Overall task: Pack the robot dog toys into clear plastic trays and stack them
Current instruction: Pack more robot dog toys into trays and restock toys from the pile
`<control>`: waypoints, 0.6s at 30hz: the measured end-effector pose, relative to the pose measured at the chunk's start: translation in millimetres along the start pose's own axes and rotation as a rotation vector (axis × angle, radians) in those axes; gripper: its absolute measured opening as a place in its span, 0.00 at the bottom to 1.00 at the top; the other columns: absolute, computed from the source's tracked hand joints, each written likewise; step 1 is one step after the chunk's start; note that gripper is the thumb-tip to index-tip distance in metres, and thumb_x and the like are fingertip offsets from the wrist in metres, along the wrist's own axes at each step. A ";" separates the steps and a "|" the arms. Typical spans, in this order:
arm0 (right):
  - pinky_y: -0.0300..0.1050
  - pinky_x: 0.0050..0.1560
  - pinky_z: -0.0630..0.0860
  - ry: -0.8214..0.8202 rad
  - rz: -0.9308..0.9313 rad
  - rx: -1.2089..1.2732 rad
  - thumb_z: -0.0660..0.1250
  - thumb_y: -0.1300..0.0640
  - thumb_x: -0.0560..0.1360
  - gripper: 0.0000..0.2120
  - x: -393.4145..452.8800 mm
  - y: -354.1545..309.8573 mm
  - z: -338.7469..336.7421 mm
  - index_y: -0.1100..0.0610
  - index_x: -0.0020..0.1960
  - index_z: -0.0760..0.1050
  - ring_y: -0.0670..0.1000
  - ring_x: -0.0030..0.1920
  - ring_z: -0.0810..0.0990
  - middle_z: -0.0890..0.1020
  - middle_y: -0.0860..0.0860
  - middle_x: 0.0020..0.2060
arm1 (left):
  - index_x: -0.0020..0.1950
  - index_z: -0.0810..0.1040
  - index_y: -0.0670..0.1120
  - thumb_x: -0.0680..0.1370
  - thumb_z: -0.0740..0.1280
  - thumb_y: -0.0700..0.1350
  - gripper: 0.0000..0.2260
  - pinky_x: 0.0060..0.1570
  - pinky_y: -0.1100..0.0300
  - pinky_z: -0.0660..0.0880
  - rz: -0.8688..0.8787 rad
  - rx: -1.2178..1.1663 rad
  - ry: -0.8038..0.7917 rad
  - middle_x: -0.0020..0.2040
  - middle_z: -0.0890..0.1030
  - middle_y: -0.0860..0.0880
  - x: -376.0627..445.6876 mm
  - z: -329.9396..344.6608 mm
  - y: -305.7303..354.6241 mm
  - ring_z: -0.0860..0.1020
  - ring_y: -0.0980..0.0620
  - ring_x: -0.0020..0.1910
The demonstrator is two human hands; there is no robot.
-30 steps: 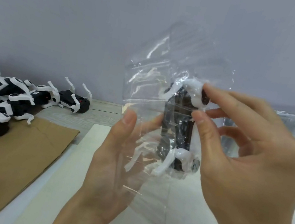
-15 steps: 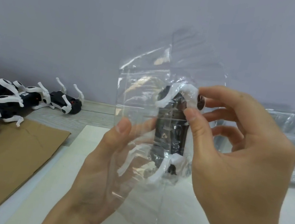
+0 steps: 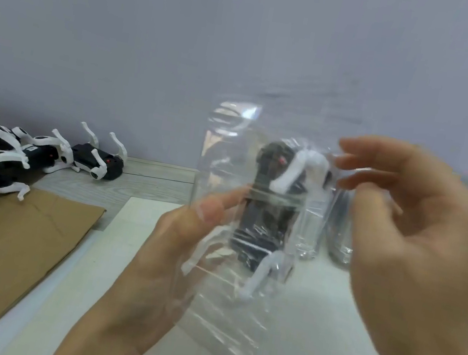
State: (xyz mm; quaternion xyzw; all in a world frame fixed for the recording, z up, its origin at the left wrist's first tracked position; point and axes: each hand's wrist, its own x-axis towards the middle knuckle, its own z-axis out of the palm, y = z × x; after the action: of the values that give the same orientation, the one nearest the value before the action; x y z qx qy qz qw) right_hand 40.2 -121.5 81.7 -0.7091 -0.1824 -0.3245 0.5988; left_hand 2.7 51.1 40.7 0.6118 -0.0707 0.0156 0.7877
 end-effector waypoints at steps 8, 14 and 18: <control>0.34 0.36 0.71 0.263 0.355 0.053 0.56 0.63 0.72 0.16 31.6 11.3 -52.9 0.45 0.40 0.78 0.44 0.35 0.79 0.81 0.45 0.38 | 0.57 0.80 0.70 0.54 0.76 0.69 0.31 0.70 0.55 0.65 0.063 0.732 -0.091 0.64 0.78 0.66 3.3 -1.4 12.3 0.72 0.66 0.67; 0.34 0.32 0.73 0.097 0.289 -0.025 0.59 0.63 0.71 0.15 24.7 5.3 -42.1 0.49 0.38 0.81 0.45 0.32 0.79 0.83 0.46 0.33 | 0.66 0.62 0.77 0.50 0.69 0.78 0.44 0.70 0.60 0.51 -0.045 1.306 -0.213 0.66 0.53 0.73 3.2 22.9 -4.8 0.34 0.83 0.57; 0.31 0.28 0.72 -0.184 0.246 -0.139 0.63 0.63 0.74 0.13 12.3 4.6 -19.8 0.49 0.40 0.81 0.45 0.30 0.79 0.83 0.46 0.34 | 0.68 0.66 0.74 0.55 0.69 0.77 0.41 0.74 0.63 0.48 0.158 1.193 -0.145 0.69 0.57 0.74 8.1 32.0 -15.1 0.38 0.78 0.69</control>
State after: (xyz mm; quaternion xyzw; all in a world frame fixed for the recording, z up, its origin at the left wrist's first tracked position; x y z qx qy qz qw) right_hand 47.3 -143.3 88.1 -0.7925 -0.1254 -0.1943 0.5644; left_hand 9.4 15.9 34.9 0.9402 -0.1484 0.0690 0.2986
